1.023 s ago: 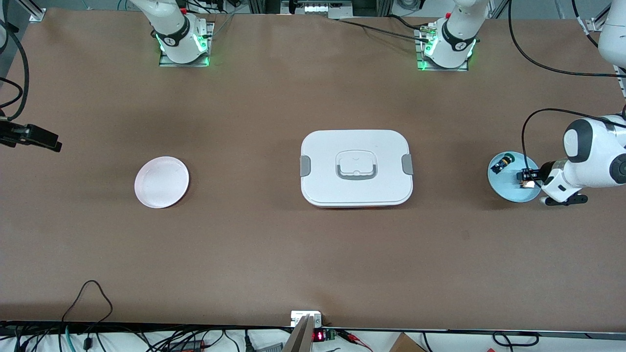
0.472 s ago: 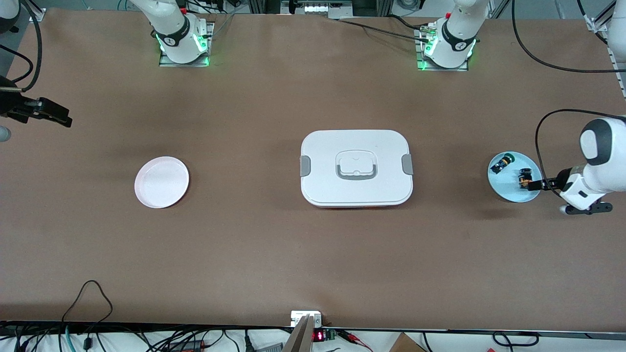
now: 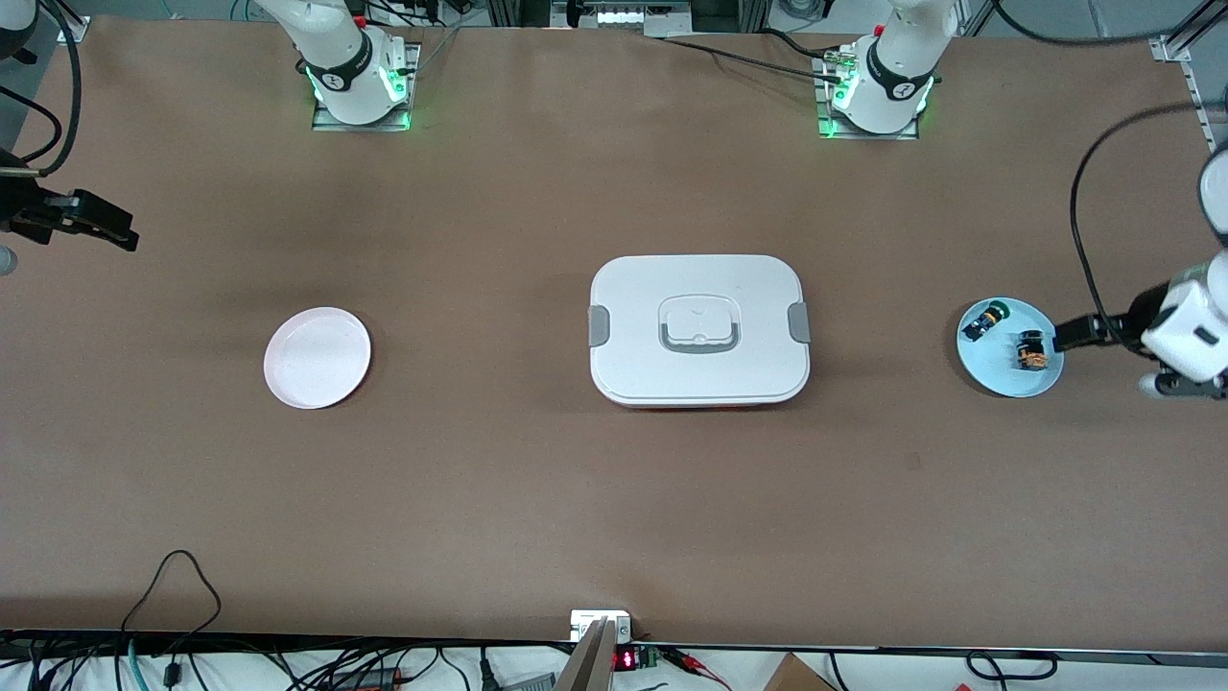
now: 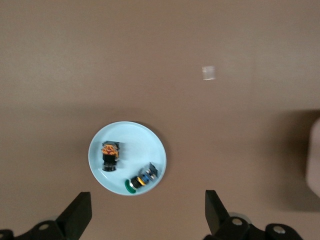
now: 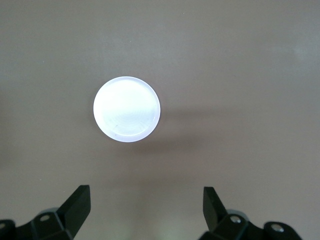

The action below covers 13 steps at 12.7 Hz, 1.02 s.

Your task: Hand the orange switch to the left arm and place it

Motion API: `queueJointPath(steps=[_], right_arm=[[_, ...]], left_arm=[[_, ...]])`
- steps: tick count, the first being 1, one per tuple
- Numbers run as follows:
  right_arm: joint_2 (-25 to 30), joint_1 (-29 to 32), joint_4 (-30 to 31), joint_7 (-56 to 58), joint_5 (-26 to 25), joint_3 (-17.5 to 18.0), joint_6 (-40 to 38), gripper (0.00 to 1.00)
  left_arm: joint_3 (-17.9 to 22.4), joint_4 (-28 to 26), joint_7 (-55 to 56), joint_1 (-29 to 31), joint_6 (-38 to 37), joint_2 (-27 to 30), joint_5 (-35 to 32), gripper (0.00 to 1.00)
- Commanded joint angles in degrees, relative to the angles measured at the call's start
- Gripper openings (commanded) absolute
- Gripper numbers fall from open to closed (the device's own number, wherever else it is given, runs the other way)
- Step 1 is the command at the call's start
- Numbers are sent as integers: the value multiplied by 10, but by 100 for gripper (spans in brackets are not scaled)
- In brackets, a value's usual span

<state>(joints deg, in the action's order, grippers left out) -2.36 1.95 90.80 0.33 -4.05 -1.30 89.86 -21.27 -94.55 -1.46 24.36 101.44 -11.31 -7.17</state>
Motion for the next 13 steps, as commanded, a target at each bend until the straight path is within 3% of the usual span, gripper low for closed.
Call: queueJointPath(steps=[1,6,13], right_arm=[[4,-4,-5,10,13,-6,-6,100],[5,-19,-5,4,13,-5,-5,100],[5,-19,-5,5,14,-7,-6,100]], left_arm=[[110,-11,-6,-122,-38,62,43,100],[195,-39,15,-203,-48,95,87,100],[202,-42,23,-201,-51,103,92,100]])
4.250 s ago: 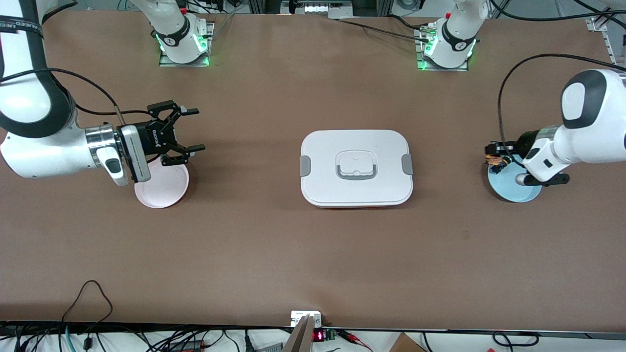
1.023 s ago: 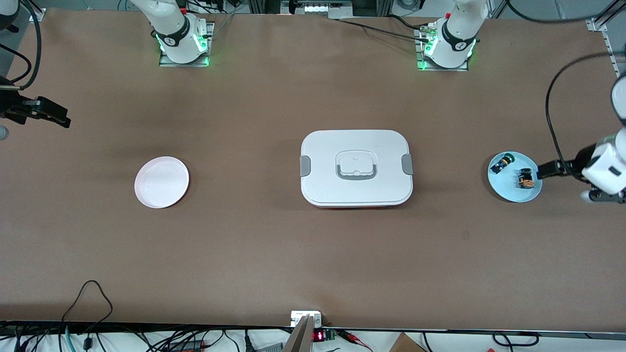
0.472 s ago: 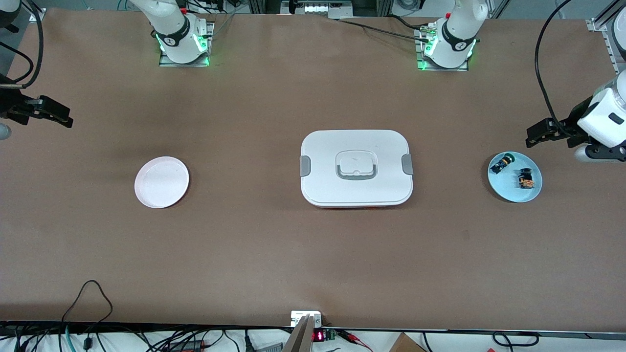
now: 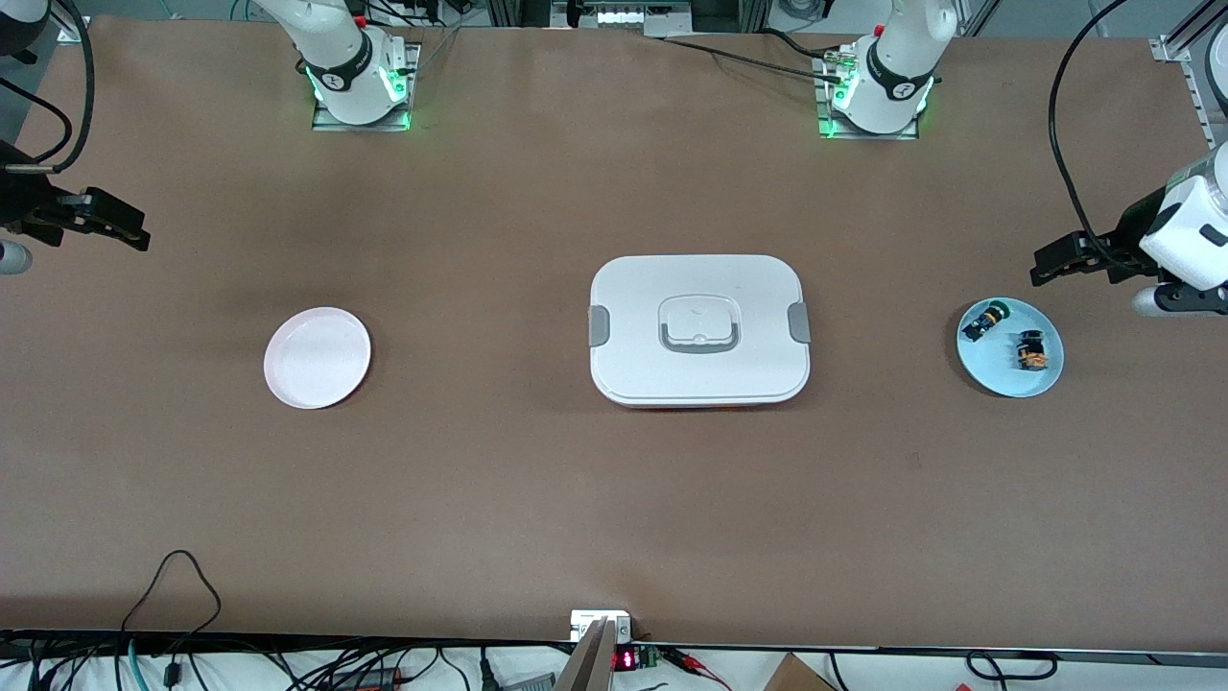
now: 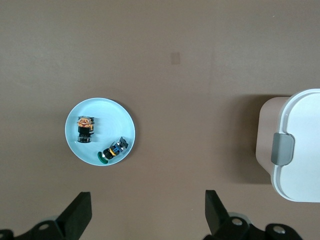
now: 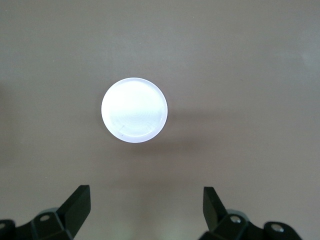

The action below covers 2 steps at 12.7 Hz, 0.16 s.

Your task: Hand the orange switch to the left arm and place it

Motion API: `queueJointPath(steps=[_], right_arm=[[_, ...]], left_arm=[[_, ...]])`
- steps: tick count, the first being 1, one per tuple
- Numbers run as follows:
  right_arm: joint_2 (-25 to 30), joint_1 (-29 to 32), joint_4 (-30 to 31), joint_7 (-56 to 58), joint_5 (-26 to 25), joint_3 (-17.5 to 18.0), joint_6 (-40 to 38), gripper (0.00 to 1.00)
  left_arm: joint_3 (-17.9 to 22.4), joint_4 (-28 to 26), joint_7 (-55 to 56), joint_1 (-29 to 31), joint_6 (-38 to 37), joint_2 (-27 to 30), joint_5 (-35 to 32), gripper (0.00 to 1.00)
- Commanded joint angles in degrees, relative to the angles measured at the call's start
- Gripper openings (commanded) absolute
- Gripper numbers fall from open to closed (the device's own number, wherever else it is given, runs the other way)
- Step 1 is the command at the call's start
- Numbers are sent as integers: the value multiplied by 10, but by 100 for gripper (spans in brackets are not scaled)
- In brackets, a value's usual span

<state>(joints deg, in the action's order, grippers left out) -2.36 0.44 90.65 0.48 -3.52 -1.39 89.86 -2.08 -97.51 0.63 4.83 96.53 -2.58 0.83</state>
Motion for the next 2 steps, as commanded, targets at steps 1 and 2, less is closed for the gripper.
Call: queueJointPath(steps=[1,2], right_arm=[[5,-4,-4,5,9,-6,-6,100],[5,-4,-4,6,9,-6,-10,100]], left_arm=[[10,-11,1,-4,-2,16,12,100],[10,-10,1,-4,-2,16,12,100]])
